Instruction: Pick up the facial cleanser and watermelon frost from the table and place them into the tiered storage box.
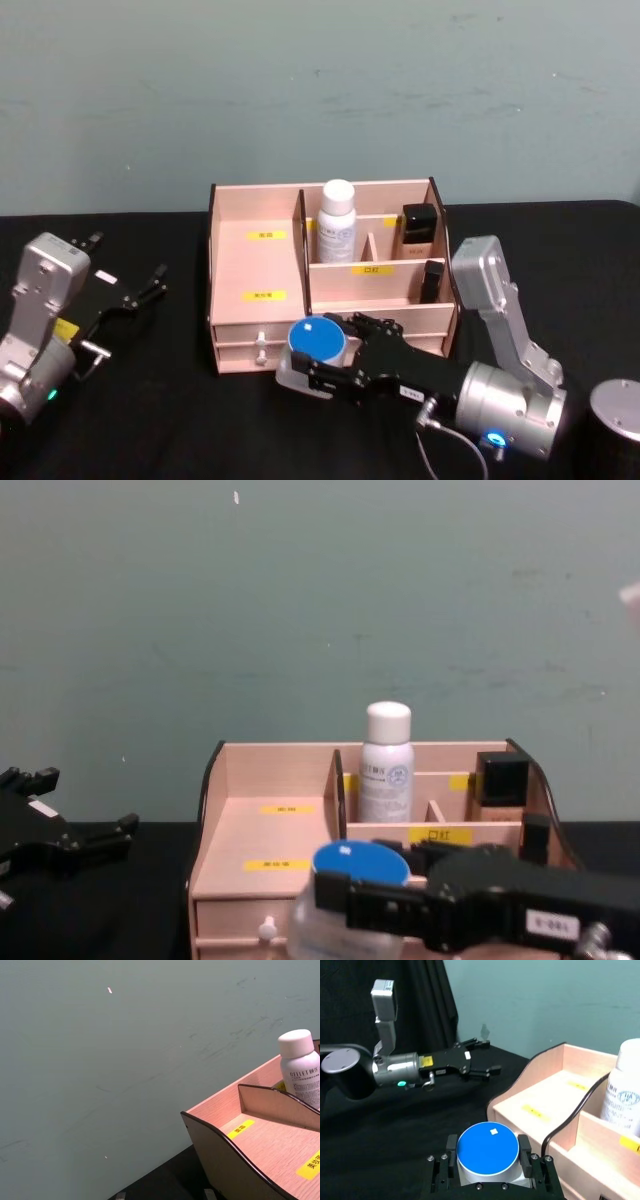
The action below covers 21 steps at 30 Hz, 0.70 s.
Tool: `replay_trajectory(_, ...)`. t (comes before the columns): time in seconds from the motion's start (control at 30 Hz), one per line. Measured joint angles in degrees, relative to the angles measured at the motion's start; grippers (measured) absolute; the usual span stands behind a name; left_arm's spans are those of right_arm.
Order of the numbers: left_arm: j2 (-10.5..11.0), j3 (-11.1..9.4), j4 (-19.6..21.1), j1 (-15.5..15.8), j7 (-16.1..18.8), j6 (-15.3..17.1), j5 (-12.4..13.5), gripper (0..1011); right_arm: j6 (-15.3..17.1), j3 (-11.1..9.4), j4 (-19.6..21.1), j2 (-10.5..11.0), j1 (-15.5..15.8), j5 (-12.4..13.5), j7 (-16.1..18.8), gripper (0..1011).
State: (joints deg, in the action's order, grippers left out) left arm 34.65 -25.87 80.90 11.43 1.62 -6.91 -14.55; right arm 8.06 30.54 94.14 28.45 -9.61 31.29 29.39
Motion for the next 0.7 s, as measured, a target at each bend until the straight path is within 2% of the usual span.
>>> replay_trajectory(0.33, 0.00, 0.00, 0.00, 0.00, 0.00, 0.00, 0.00, 1010, 0.76, 0.64, -4.24, -3.21, -5.05, -0.22, -1.23, 736)
replay_trajectory(0.7, 0.00, 0.00, 0.00, 0.00, 0.00, 0.00, 0.00, 1010, 0.51, 0.63, -8.62, -5.40, -8.76, 0.00, -1.24, 736)
